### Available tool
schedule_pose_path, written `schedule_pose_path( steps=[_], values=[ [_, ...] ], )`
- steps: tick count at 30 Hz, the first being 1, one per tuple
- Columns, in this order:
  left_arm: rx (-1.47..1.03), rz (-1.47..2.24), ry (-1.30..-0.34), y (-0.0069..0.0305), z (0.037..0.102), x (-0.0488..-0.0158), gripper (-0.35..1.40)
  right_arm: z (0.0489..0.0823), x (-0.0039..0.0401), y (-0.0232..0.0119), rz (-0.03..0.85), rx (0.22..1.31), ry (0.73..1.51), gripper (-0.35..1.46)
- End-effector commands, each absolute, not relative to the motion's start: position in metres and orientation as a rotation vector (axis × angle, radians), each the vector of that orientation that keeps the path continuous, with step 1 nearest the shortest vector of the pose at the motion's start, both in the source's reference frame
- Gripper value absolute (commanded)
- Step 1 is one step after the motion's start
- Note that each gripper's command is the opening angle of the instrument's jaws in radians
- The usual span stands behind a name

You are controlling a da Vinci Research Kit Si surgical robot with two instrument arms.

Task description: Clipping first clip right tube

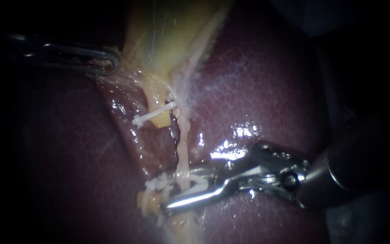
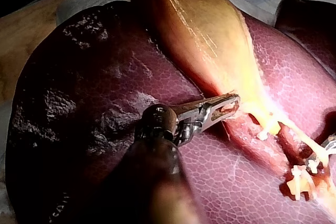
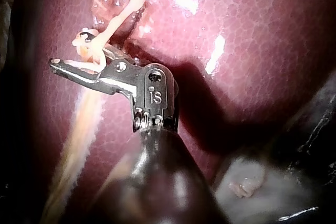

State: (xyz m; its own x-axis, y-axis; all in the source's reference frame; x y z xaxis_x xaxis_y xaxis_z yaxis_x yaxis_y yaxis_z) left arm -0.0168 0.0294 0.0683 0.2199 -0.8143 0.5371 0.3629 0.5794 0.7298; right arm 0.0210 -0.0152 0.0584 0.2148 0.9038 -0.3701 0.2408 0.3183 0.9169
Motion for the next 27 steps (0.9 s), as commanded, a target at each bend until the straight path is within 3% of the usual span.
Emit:
schedule_pose_path(
  steps=[1,11,17,27],
  values=[
    [0.511,-0.864,-1.060,0.0294,0.0683,-0.0168,-0.35,0.0582,0.0210,-0.0153,0.654,1.191,1.304,0.49],
    [0.511,-0.864,-1.059,0.0294,0.0683,-0.0168,-0.35,0.0590,0.0203,-0.0154,0.641,1.198,1.303,0.35],
    [0.511,-0.864,-1.059,0.0294,0.0683,-0.0168,-0.35,0.0595,0.0197,-0.0152,0.638,1.200,1.302,-0.01],
    [0.511,-0.864,-1.059,0.0294,0.0683,-0.0168,-0.35,0.0599,0.0196,-0.0149,0.640,1.207,1.299,-0.35]
  ],
)
